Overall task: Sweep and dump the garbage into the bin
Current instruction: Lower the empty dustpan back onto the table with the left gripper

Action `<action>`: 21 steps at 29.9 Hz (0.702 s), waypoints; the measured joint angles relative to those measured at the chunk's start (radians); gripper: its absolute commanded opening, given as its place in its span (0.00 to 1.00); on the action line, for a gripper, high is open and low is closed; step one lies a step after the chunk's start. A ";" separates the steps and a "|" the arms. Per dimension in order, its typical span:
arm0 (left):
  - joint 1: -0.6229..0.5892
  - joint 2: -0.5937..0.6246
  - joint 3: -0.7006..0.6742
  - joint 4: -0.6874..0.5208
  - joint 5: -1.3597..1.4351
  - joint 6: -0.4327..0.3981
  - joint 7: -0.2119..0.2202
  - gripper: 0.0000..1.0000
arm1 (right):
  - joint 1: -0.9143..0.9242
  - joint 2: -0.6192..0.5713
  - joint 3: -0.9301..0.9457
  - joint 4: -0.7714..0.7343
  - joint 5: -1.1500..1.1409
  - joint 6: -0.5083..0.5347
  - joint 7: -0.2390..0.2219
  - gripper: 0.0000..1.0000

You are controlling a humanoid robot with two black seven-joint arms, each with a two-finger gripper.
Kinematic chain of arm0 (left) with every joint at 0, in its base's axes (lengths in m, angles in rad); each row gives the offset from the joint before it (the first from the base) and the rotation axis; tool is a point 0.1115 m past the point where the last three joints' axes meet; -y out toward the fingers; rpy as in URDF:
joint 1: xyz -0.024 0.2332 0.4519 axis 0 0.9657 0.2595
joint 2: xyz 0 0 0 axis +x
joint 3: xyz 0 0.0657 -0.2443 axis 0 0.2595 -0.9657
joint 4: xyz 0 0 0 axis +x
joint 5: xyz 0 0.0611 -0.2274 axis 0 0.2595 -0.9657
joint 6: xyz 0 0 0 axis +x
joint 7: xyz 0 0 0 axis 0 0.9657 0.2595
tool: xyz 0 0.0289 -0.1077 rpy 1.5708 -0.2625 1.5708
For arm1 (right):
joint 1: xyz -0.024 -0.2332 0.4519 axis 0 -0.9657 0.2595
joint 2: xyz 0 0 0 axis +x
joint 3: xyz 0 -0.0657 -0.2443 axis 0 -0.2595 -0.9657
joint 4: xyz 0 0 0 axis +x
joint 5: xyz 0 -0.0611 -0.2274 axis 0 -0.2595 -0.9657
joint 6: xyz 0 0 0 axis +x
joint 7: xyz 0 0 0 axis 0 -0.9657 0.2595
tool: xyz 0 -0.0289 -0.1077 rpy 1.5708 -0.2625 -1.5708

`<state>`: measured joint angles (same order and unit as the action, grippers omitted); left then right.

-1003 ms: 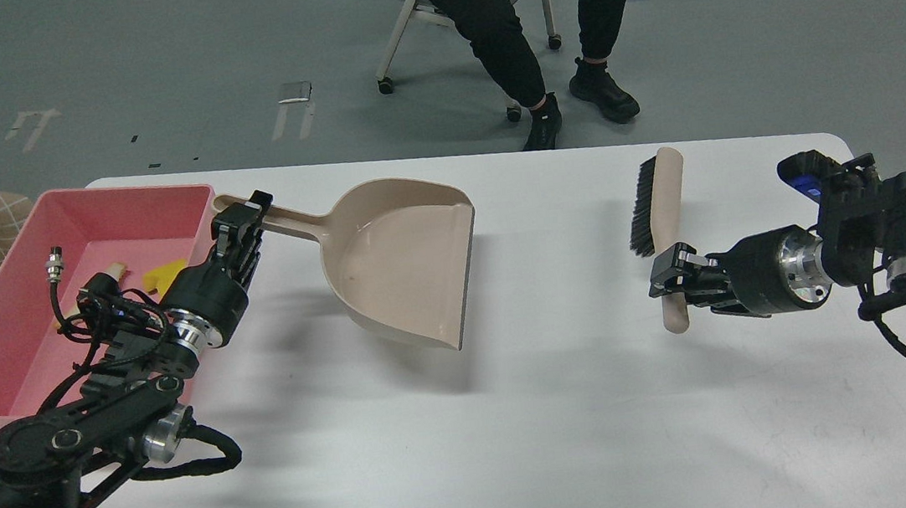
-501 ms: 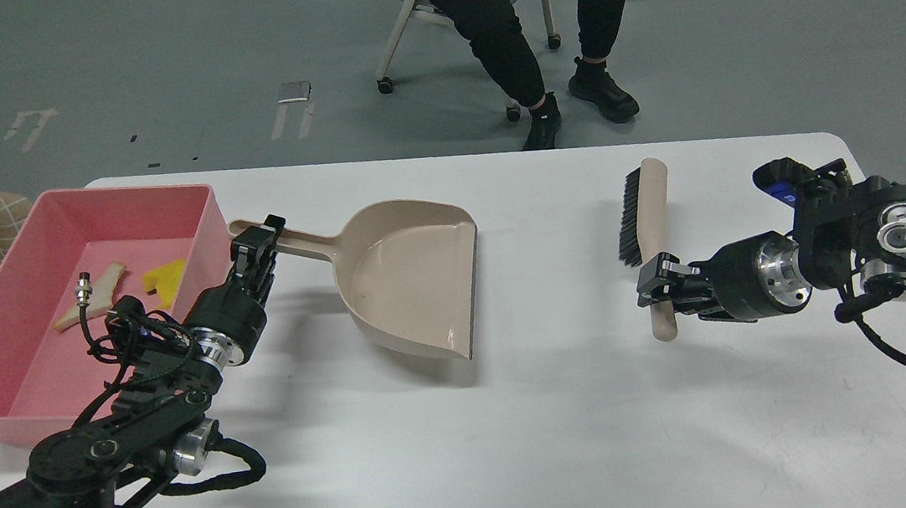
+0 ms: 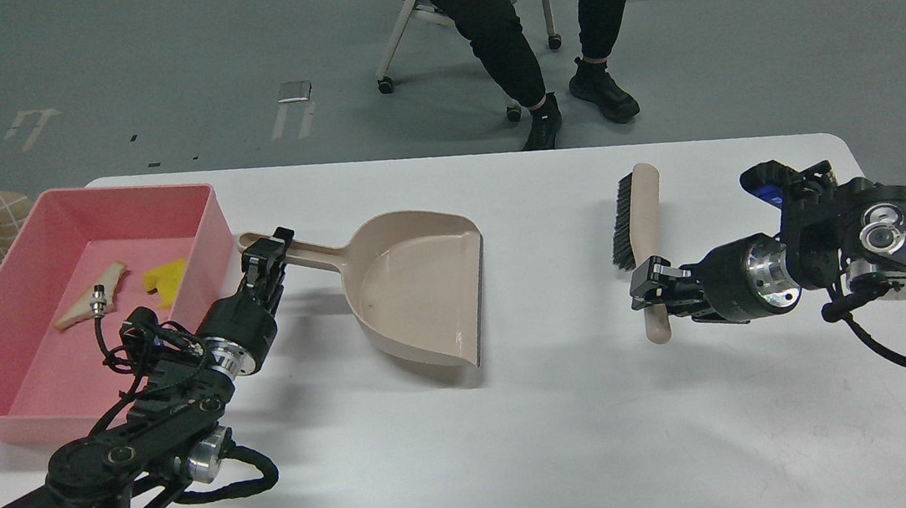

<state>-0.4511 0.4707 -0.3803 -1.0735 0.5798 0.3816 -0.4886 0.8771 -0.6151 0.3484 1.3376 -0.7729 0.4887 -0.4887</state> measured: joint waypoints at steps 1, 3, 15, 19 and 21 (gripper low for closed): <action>0.000 -0.002 0.001 0.002 0.000 0.003 0.000 0.00 | 0.001 0.000 -0.003 0.000 0.000 0.000 0.000 0.00; 0.000 -0.009 0.003 0.004 0.000 0.012 0.000 0.00 | 0.004 0.000 -0.008 -0.001 0.000 0.000 0.000 0.00; 0.005 -0.022 0.006 0.006 0.000 0.020 0.000 0.08 | 0.004 0.002 -0.016 -0.014 0.000 0.000 0.000 0.01; 0.013 -0.023 0.004 0.006 0.000 0.021 0.000 0.25 | 0.004 0.002 -0.025 -0.015 0.000 0.000 0.000 0.10; 0.015 -0.023 0.003 0.006 -0.001 0.022 0.000 0.35 | 0.004 0.002 -0.026 -0.015 0.000 0.000 0.000 0.14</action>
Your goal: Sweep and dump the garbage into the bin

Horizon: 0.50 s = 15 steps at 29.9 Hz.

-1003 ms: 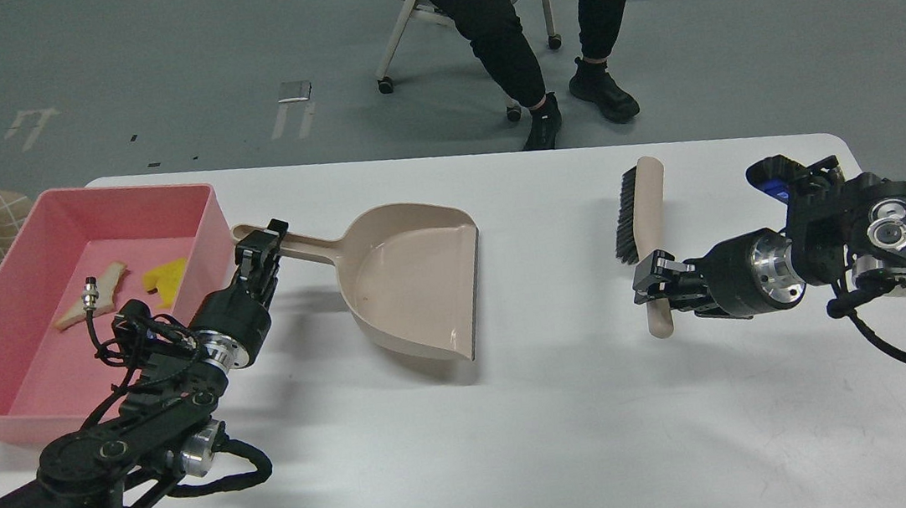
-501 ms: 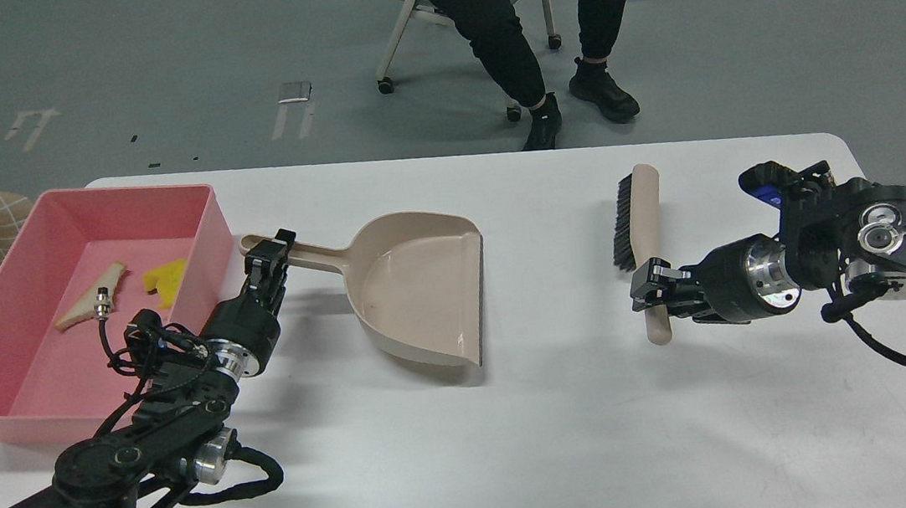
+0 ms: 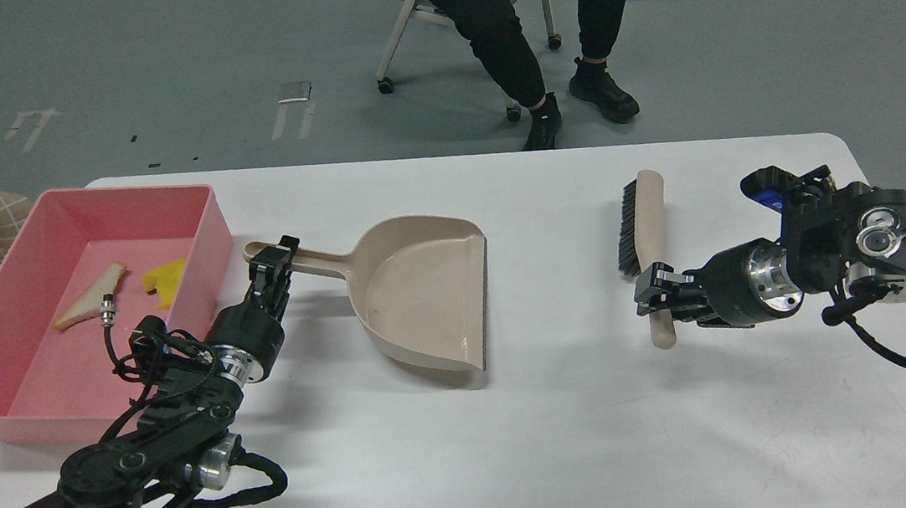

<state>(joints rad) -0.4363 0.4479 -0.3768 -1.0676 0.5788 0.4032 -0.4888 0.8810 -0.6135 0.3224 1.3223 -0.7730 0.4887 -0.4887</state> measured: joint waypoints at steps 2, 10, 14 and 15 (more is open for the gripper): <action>0.001 0.000 0.000 0.000 -0.002 0.000 0.000 0.48 | 0.001 0.000 0.000 0.000 0.001 0.000 0.000 0.28; 0.002 -0.002 -0.001 -0.002 -0.012 0.000 0.000 0.76 | 0.004 0.001 -0.001 0.001 0.005 0.000 0.000 0.59; 0.004 -0.010 -0.003 -0.006 -0.014 0.009 0.000 0.85 | 0.007 0.001 0.002 0.004 0.005 0.000 0.000 0.71; 0.007 -0.010 -0.004 -0.008 -0.014 0.012 0.000 0.86 | 0.008 0.001 0.003 0.006 0.005 0.000 0.000 0.72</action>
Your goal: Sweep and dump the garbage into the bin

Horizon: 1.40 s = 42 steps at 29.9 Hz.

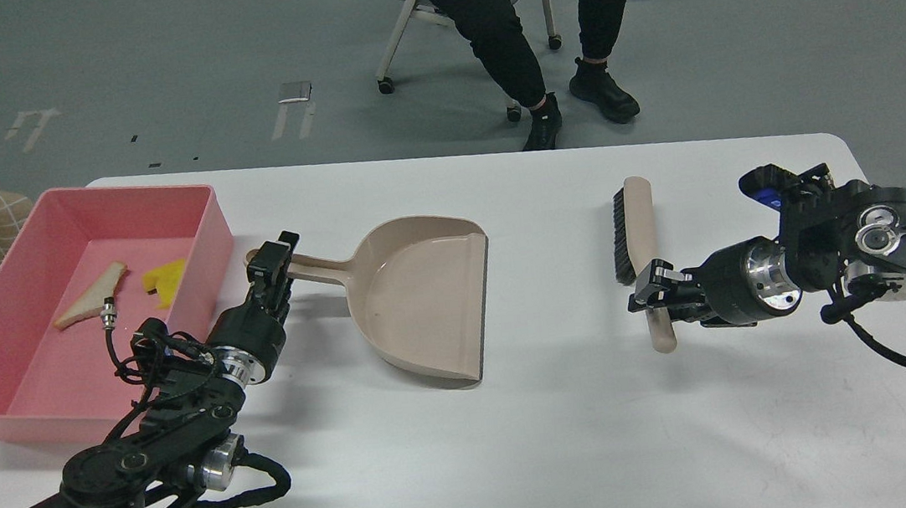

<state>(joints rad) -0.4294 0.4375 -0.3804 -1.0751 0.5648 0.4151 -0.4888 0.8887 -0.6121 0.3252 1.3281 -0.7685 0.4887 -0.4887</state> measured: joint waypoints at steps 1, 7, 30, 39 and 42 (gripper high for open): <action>0.003 0.000 0.000 -0.002 0.000 0.002 0.000 0.87 | 0.001 0.000 0.000 0.002 0.000 0.000 0.000 0.74; 0.023 0.002 0.000 -0.016 0.003 0.018 0.000 0.97 | 0.007 -0.001 0.001 0.013 0.001 0.000 0.000 0.82; 0.166 0.180 0.003 -0.402 0.007 0.074 0.000 0.98 | 0.012 -0.160 0.006 0.210 0.003 0.000 0.000 0.82; 0.113 0.253 -0.013 -0.521 0.012 0.074 0.000 0.98 | 0.006 -0.236 0.156 0.276 0.007 0.000 0.000 1.00; 0.043 0.283 -0.015 -0.542 0.012 0.074 0.000 0.98 | -0.002 -0.234 0.237 0.277 0.029 0.000 0.000 1.00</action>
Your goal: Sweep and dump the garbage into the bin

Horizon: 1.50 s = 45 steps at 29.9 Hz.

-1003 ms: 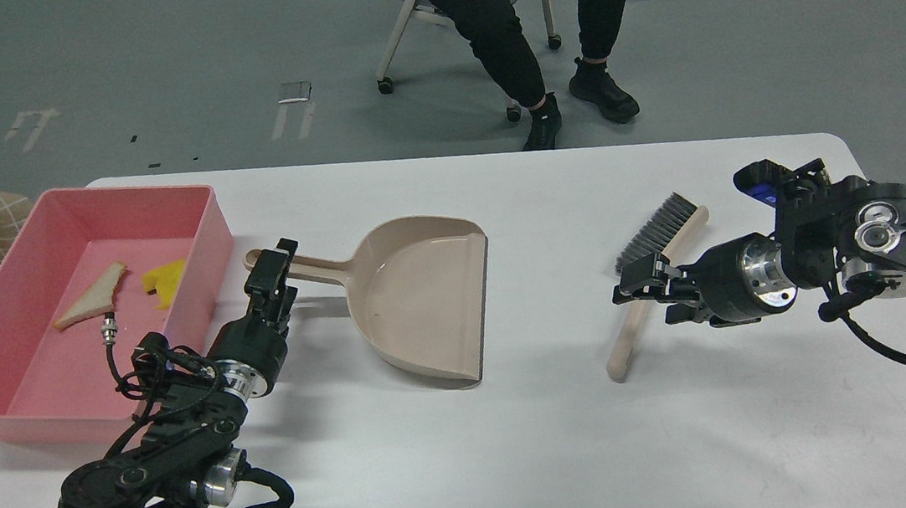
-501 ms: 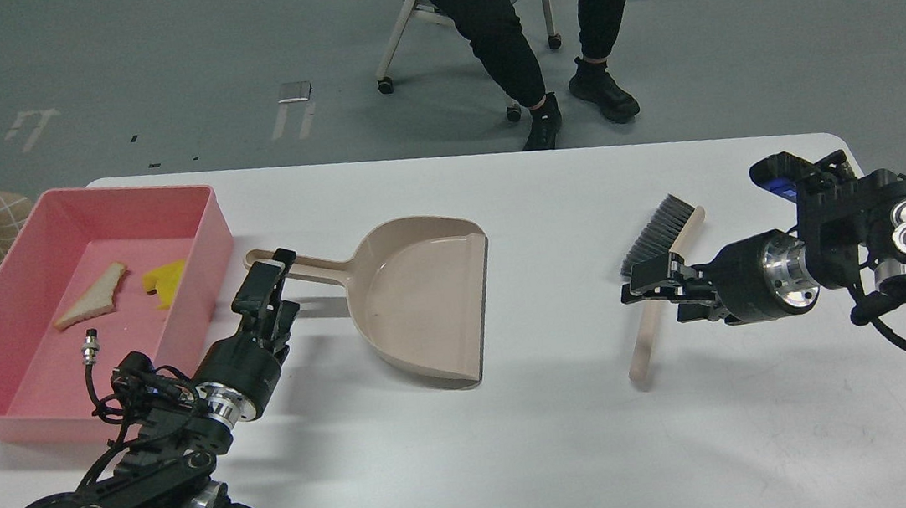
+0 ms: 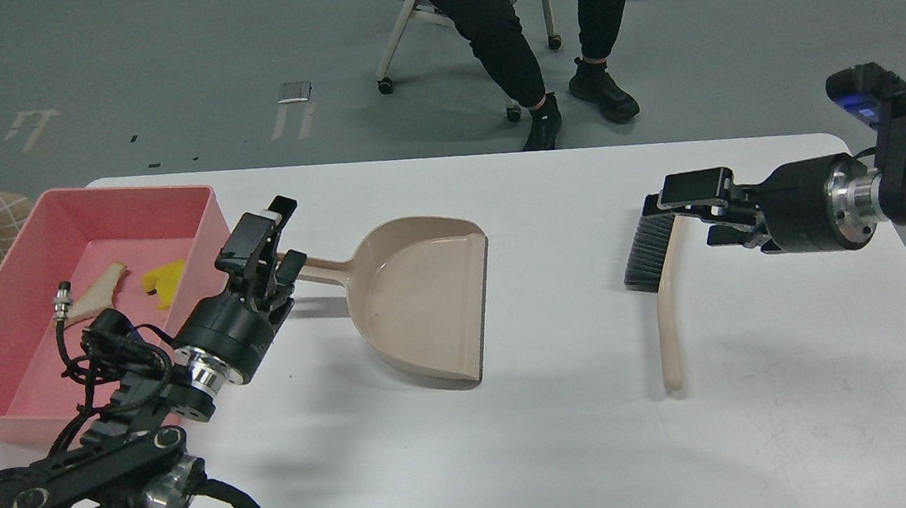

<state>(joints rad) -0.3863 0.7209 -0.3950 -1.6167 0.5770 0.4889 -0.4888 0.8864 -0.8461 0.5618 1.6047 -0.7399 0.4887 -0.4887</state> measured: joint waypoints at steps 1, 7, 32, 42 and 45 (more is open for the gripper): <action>-0.019 0.007 0.000 -0.003 0.000 0.000 0.000 0.98 | -0.004 0.004 0.023 0.000 0.013 0.000 0.000 1.00; -0.200 0.078 0.008 0.019 -0.010 0.000 0.000 0.98 | -0.015 0.067 0.195 -0.010 0.045 0.000 0.000 0.99; -0.641 -0.233 -0.228 0.723 -0.014 -0.646 0.000 0.98 | 0.052 0.845 1.030 -0.641 0.197 0.000 0.036 0.94; -0.684 -0.308 -0.238 0.819 -0.096 -0.738 0.000 0.98 | 0.109 0.846 1.017 -0.823 0.320 -0.038 0.005 0.97; -0.679 -0.335 -0.238 0.821 -0.145 -0.740 0.000 0.98 | 0.082 0.846 1.009 -0.826 0.330 -0.045 0.002 0.99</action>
<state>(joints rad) -1.0651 0.3862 -0.6331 -0.7956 0.4324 -0.2509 -0.4887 0.9687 0.0001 1.5710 0.7790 -0.4103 0.4441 -0.4868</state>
